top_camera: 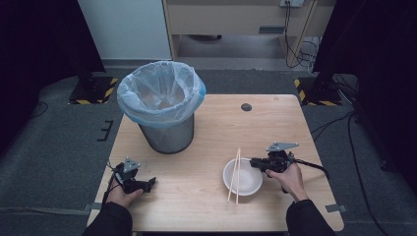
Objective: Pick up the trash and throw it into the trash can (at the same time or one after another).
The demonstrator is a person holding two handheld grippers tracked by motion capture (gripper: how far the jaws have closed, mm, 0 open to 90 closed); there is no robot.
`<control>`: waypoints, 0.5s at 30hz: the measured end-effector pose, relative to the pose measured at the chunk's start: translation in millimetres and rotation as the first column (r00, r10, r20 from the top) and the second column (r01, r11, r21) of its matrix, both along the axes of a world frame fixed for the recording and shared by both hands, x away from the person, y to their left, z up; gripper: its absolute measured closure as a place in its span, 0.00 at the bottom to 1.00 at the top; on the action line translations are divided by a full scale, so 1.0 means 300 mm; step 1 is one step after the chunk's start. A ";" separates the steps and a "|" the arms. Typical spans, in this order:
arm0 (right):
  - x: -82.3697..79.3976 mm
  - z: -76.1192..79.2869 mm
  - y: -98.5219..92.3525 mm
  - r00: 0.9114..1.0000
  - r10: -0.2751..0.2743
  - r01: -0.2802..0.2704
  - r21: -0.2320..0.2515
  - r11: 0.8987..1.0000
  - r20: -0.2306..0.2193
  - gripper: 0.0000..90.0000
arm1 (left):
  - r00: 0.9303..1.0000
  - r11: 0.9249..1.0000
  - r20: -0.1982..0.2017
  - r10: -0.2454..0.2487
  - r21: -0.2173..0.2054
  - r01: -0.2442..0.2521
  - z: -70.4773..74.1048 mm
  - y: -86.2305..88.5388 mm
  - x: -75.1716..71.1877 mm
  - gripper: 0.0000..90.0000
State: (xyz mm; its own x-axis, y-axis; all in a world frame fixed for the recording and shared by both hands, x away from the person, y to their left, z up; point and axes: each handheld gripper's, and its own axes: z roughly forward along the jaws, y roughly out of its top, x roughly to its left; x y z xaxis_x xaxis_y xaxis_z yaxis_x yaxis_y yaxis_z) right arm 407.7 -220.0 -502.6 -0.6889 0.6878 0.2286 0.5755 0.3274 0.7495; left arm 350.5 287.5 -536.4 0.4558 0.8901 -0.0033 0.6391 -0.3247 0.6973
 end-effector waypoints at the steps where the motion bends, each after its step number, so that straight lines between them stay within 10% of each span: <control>1: 0.006 -0.001 0.001 1.000 0.003 -0.003 0.003 1.000 0.002 0.90 | 1.000 1.000 0.000 0.000 0.000 0.000 0.000 0.000 0.000 0.00; 15: 0.029 0.004 -0.001 0.999 -0.018 0.017 0.031 0.999 0.047 0.75 | 1.000 1.000 0.000 0.000 0.000 0.000 0.000 0.000 0.000 0.00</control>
